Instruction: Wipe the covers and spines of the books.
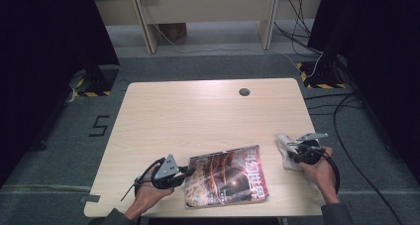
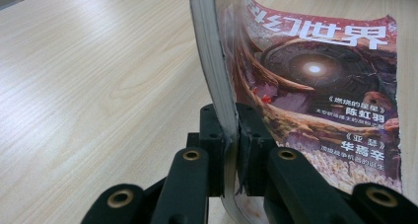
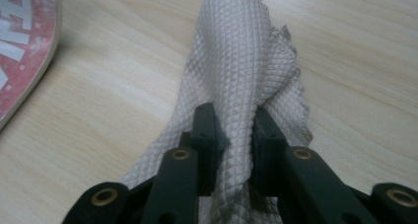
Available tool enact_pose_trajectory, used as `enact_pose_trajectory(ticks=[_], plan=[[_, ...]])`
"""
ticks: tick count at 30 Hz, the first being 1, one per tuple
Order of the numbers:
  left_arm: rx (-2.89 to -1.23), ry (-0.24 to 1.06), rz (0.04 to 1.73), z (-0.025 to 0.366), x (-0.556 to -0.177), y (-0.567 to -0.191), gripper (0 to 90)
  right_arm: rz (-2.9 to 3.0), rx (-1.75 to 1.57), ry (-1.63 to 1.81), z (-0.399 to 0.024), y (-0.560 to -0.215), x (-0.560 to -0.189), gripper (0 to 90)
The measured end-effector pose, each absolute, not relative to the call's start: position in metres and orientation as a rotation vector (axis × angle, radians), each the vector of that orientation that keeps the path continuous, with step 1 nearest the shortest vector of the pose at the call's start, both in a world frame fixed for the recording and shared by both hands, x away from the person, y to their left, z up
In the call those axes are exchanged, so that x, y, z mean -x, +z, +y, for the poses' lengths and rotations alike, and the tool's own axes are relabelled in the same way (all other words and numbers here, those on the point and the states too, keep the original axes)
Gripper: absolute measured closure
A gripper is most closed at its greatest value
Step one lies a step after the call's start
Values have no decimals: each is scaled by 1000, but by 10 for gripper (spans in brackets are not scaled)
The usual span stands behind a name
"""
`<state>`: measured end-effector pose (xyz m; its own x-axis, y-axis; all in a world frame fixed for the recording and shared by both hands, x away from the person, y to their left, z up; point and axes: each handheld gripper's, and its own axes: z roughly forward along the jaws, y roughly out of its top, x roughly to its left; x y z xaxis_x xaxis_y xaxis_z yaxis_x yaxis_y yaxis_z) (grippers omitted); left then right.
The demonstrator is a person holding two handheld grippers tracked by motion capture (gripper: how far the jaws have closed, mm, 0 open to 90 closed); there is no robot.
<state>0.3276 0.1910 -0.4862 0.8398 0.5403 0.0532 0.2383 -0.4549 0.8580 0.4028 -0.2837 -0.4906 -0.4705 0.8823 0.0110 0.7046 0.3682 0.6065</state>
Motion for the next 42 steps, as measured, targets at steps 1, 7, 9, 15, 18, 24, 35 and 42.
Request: enact_pose_trajectory(ticks=[1,7,9,15,18,24,35,42], plan=[[-2055,396,570,191,-328,-486,830,2325,-1394,791,-283,-489,-402,780],[-2055,396,571,189,-327,-486,829,2309,-1330,829,-279,-476,-400,799],[-2056,399,577,189,-328,-487,828,2298,-1313,853,-276,-470,-399,800],[-2053,395,602,188,-329,-488,825,2293,-1229,952,-259,-451,-394,800],[-2049,392,613,188,-330,-489,823,2305,-1175,1001,-245,-443,-393,800],[-2045,399,625,186,-330,-490,822,2367,-1041,1098,-203,-431,-392,799],[-2041,399,626,183,-332,-491,820,2482,-894,1129,-142,-431,-394,798],[-2042,404,624,182,-332,-491,819,2521,-823,1109,-114,-431,-395,798]])
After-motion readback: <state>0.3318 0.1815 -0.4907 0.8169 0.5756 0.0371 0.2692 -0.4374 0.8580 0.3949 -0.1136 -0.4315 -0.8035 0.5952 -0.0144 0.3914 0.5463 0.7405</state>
